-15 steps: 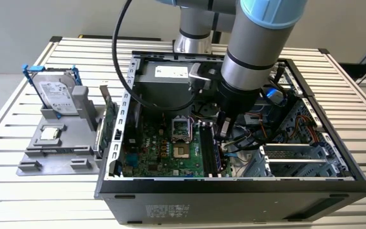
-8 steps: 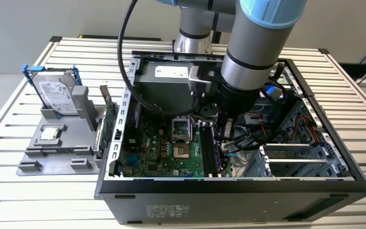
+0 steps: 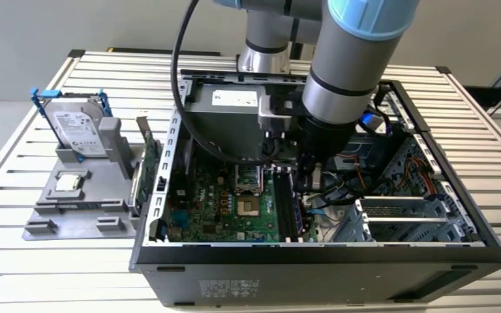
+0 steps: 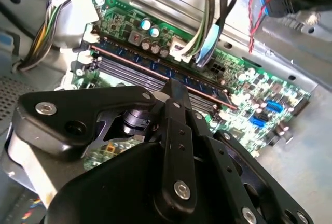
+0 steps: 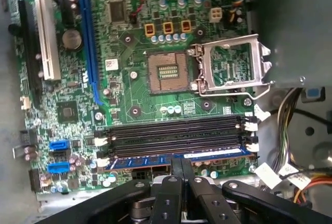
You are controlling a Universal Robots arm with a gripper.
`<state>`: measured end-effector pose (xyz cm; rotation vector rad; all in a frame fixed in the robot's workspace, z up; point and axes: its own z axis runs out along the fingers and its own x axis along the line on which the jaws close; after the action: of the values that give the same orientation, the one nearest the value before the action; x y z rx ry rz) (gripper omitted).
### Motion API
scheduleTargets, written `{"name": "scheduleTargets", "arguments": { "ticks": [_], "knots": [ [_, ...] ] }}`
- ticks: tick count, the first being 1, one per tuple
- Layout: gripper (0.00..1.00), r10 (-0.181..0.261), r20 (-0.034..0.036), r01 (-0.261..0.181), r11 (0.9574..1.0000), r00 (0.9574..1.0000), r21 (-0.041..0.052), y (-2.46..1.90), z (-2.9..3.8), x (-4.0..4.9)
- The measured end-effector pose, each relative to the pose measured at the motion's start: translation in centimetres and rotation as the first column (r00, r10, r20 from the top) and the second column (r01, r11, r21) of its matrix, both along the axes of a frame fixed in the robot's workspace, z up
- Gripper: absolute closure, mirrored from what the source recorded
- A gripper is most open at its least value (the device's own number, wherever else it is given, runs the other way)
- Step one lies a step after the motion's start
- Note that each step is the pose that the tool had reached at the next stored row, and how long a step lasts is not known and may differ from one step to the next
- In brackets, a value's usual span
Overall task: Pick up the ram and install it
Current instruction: 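Press down the ram until it locks into place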
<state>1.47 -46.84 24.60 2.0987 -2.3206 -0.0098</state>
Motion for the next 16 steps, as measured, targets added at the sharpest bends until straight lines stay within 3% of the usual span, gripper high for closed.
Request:
{"name": "scheduleTargets", "arguments": {
  "ticks": [7, 11, 16],
  "knots": [
    [1.00, 0.086, 0.0000, -0.086, 0.9963, 0.9963, 0.0001, 0.06, -0.15, 0.00],
    [1.00, 0.087, 0.0000, -0.087, 0.9962, 0.9962, 0.0002, 0.07, -0.27, 0.00],
    [1.00, 0.052, -0.0001, -0.052, 0.9986, 0.9986, 0.0001, 0.15, -1.18, 0.00]
  ]
}}
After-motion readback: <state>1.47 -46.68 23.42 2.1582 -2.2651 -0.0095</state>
